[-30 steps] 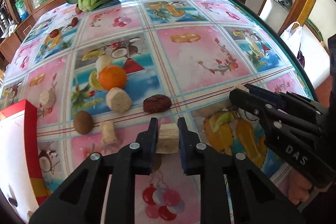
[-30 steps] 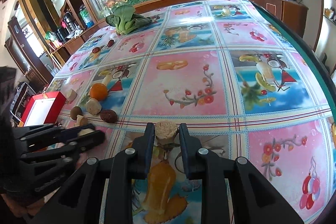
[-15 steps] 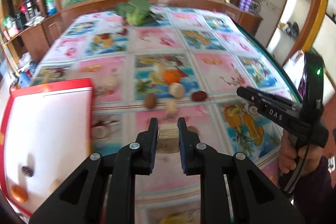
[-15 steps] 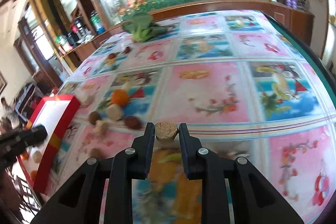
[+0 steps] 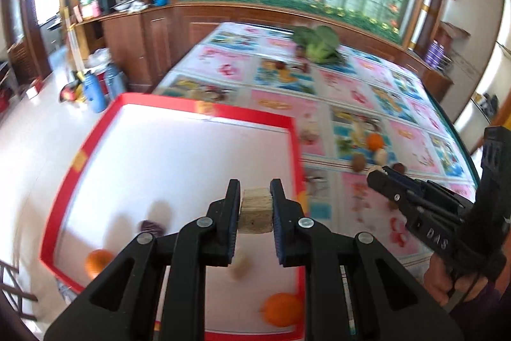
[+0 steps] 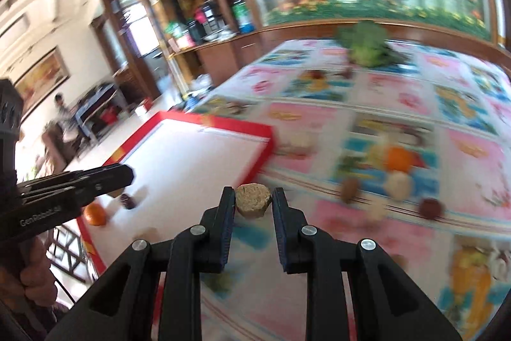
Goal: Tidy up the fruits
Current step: 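Place the chunk in the tray with the left gripper while the right gripper places its chunk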
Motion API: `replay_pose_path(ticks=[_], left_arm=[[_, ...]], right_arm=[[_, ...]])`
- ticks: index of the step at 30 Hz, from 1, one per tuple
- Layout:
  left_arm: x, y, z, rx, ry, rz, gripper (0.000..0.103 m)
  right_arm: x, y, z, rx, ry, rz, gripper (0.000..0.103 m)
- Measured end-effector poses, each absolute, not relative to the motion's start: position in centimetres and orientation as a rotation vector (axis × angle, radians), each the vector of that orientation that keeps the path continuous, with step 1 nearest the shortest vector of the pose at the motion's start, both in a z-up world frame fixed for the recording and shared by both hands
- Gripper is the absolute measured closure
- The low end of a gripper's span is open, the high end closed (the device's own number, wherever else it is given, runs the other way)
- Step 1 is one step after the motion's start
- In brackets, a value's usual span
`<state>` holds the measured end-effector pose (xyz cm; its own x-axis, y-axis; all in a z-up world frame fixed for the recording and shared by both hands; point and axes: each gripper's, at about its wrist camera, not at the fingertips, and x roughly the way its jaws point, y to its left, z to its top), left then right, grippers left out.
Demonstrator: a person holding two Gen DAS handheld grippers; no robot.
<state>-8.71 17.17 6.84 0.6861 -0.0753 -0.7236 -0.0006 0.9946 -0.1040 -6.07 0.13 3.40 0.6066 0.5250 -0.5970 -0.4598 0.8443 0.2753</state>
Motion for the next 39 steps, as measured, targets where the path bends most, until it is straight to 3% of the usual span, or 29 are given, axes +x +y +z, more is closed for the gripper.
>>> replay_pose_path(ticks=[11, 34, 36, 38, 39], left_arm=[[-9.5, 22.7, 5.3, -0.163, 0.827, 0.058, 0.082], [-9.5, 24.5, 2.5, -0.162, 0.902, 0.118, 0.082], [-9.4, 24.4, 2.5, -0.152, 0.905, 0.129, 0.082], [-9.3, 24.2, 2.5, -0.139, 0.909, 0.142, 0.081], [-9.2, 24.1, 2.4, -0.139, 0.918, 0.147, 0.076]], right_arm=[[-5.4, 7.4, 2.3, 0.010, 0.772, 0.667, 0.081], [-5.1, 8.2, 0.6, 0.036, 0.902, 0.730, 0.080], [-5.3, 8.3, 0.7, 0.015, 0.899, 0.736, 0.077], [-5.6, 8.5, 0.8, -0.013, 0.893, 0.747, 0.068], [-5.6, 8.5, 0.9, -0.017, 0.891, 0.752, 0.066]])
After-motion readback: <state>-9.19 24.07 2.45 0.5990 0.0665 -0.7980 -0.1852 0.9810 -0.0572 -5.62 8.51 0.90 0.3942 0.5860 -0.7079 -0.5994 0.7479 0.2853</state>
